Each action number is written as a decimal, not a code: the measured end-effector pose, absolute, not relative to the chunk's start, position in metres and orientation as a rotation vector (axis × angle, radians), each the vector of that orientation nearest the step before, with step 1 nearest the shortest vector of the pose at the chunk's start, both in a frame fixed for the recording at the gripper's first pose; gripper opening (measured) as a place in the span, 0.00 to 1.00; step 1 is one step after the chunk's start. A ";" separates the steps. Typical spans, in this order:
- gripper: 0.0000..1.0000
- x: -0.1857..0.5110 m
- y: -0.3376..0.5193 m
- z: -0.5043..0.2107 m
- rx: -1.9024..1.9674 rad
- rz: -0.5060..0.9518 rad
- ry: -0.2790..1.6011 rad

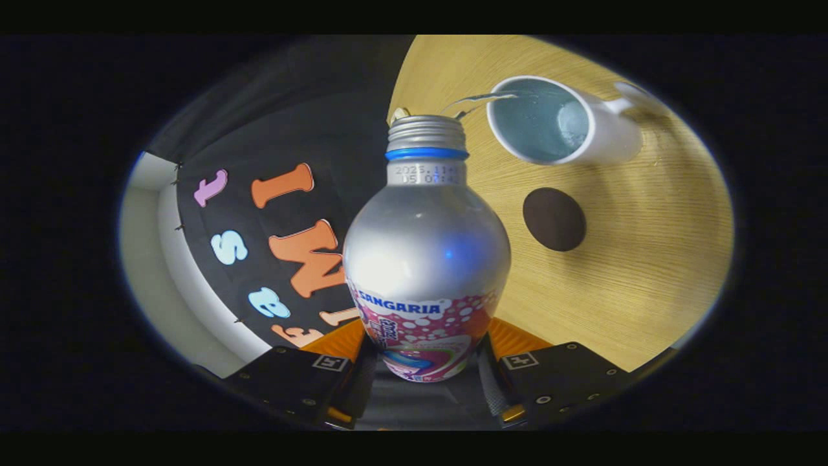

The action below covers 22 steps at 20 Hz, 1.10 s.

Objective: Take the bottle from table, then pour the juice into the cup, finally place the bottle on the coaster

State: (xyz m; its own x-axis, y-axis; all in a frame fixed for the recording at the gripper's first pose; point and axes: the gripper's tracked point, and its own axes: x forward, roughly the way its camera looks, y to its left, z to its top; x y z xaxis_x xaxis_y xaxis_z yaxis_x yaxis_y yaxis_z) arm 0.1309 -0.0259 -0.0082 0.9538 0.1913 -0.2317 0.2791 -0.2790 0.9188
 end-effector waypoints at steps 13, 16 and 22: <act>0.70 0.128 -0.028 -0.001 1.903 -0.094 0.348; 0.71 0.129 -0.027 -0.002 1.904 -0.100 0.360; 0.71 0.128 -0.028 -0.001 1.924 -0.114 0.371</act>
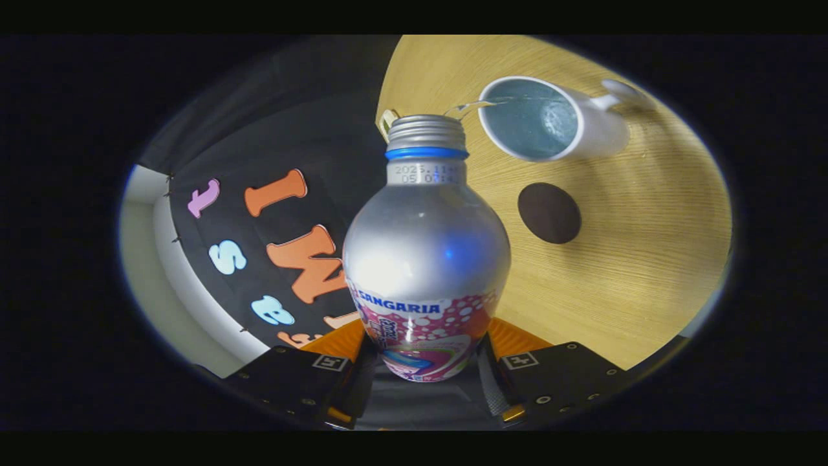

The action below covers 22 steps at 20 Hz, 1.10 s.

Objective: Take the bottle from table, then pour the juice into the cup, finally place the bottle on the coaster

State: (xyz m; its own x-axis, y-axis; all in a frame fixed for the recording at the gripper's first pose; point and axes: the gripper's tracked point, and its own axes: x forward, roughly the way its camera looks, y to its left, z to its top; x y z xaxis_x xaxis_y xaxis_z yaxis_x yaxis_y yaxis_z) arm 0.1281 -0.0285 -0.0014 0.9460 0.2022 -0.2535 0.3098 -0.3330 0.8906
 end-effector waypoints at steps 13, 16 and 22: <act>0.71 0.124 -0.035 0.000 1.962 -0.141 0.387; 0.71 0.125 -0.035 -0.001 1.974 -0.152 0.401; 0.71 0.124 -0.041 -0.004 1.994 -0.176 0.418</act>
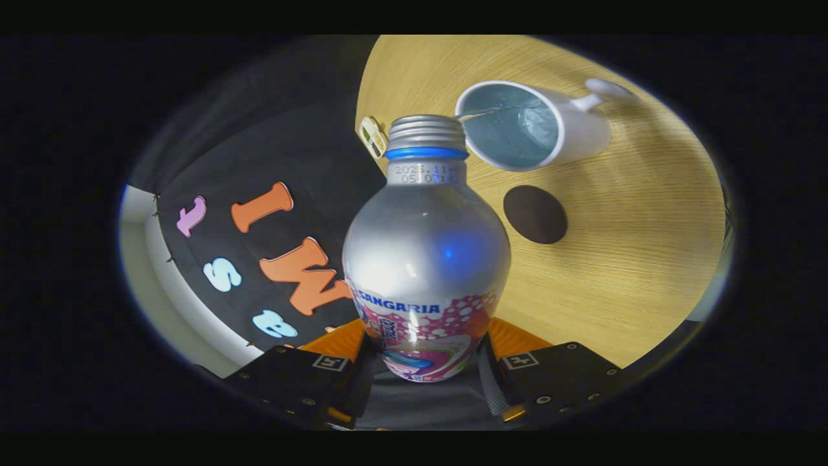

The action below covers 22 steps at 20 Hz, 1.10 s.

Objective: Take the bottle from table, then pour the juice into the cup, finally place the bottle on the coaster

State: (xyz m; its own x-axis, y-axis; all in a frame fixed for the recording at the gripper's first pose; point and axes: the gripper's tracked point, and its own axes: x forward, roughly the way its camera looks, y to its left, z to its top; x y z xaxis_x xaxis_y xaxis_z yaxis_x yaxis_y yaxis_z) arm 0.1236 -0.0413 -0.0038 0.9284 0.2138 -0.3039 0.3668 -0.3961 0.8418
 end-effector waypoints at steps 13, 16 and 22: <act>0.70 0.125 -0.044 0.001 2.047 -0.190 0.448; 0.71 0.127 -0.042 -0.002 2.044 -0.200 0.470; 0.72 0.127 -0.046 0.002 2.083 -0.204 0.470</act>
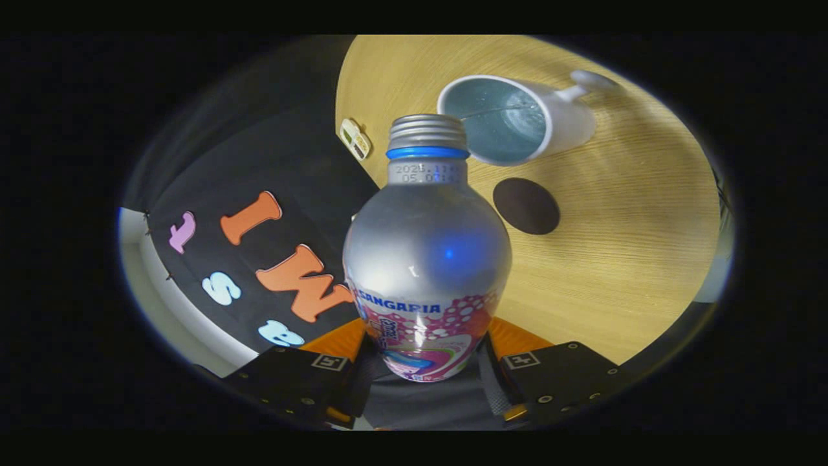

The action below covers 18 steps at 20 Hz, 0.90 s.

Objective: Take the bottle from table, then pour the juice into the cup, finally place the bottle on the coaster

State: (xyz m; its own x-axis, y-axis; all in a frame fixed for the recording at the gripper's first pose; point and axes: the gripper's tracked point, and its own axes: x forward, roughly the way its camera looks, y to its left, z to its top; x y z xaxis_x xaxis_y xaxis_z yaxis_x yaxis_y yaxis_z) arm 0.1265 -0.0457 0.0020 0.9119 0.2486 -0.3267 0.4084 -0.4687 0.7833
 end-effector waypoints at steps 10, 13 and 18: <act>0.71 0.129 -0.047 0.012 2.167 -0.187 0.467; 0.72 0.129 -0.045 0.013 2.181 -0.177 0.476; 0.72 0.131 -0.045 0.011 2.140 -0.199 0.482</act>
State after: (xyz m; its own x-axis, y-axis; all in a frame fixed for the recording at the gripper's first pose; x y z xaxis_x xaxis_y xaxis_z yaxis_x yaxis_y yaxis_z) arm 0.1307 -0.0448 0.0105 0.9111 0.2651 -0.3157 0.4106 -0.5148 0.7525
